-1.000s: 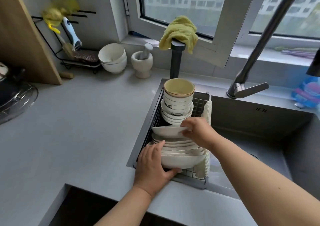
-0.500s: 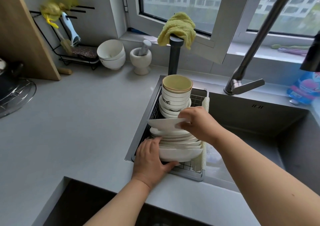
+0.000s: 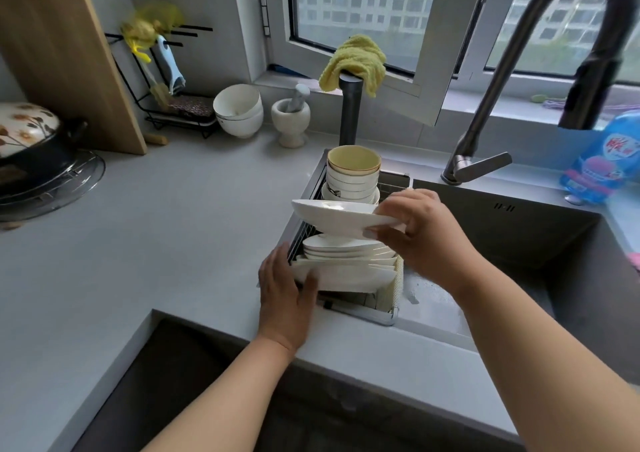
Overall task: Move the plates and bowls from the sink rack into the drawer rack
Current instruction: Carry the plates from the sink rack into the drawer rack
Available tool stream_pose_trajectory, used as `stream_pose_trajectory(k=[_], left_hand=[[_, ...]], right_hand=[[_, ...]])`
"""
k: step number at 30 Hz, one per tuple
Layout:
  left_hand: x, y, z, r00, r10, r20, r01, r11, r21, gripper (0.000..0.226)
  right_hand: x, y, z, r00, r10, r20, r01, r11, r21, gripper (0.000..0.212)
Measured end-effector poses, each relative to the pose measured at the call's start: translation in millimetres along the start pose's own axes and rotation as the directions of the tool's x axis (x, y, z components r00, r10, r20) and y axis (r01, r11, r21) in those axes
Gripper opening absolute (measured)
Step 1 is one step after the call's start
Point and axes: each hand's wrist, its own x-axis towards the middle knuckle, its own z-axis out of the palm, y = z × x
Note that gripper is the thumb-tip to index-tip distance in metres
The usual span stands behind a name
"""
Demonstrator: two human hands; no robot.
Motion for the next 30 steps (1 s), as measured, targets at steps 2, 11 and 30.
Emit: stream_pose_trajectory(k=[2, 11, 30], left_hand=[[-11.2, 24.5, -13.6, 0.989, -0.125, -0.073, 0.109, 0.974, -0.199, 0.096], [-94.7, 85.4, -91.5, 0.819, -0.46, 0.343, 0.487, 0.239, -0.84, 0.044], [-412.6, 36.3, -247.5, 0.526, -0.833, -0.171, 0.04, 0.225, -0.973, 0.035]], right_hand=[[-16.9, -14.8, -3.5, 0.995, -0.1, -0.023, 0.099, 0.994, -0.057, 0.014], [-104.7, -90.8, -21.6, 0.913, -0.397, 0.091, 0.404, 0.913, -0.066, 0.015], [-227.2, -313.2, 58.5, 0.76, -0.023, 0.65, -0.518, 0.583, 0.626, 0.043]])
